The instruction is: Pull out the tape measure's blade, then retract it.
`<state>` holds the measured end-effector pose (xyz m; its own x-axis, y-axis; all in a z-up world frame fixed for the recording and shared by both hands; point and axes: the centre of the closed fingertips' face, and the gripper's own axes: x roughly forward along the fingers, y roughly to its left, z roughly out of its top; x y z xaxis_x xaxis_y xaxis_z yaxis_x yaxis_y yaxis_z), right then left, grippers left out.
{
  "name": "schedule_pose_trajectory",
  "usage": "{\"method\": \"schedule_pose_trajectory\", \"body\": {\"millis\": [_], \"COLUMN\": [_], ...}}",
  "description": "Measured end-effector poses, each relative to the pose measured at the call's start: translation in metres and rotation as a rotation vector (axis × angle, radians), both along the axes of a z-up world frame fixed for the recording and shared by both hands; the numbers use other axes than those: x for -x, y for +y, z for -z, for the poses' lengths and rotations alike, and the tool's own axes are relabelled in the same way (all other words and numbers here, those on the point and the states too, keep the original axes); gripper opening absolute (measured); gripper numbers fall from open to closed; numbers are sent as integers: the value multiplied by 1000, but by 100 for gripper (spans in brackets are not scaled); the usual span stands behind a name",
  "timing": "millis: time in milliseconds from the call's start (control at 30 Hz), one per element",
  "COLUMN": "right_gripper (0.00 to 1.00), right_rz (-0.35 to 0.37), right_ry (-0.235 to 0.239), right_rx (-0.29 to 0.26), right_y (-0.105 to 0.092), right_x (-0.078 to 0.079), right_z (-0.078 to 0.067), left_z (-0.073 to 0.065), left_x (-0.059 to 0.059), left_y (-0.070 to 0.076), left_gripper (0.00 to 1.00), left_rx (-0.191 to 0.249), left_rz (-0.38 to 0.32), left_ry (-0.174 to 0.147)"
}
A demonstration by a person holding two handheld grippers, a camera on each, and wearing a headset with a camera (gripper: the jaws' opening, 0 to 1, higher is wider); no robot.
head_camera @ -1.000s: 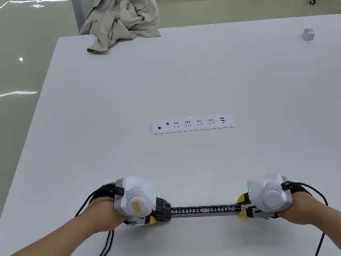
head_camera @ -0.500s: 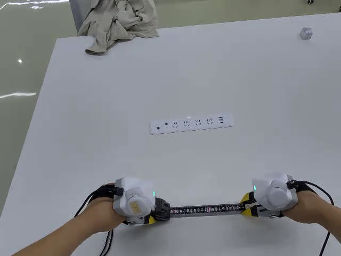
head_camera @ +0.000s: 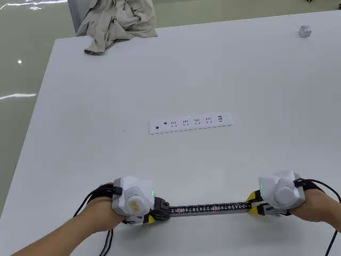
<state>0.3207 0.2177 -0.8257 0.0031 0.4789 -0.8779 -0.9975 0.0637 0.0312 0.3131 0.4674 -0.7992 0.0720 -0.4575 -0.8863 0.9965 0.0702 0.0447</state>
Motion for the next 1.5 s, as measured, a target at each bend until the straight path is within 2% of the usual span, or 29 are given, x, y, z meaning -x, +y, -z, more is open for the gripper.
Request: {"method": "schedule_pose_trajectory", "body": {"millis": [333, 1500], "right_gripper": [11, 15], "right_rz": [0, -10], "right_ry": [-4, -26], "right_rx": [6, 48], "right_y": [-6, -4], "right_x": [0, 0], "right_z": [0, 0], "left_z": [0, 0], "left_x": [0, 1], "left_y": [0, -3], "left_gripper": [33, 34], "left_rx": [-3, 7], "left_rz": [4, -1], "left_ry": [-2, -24]}}
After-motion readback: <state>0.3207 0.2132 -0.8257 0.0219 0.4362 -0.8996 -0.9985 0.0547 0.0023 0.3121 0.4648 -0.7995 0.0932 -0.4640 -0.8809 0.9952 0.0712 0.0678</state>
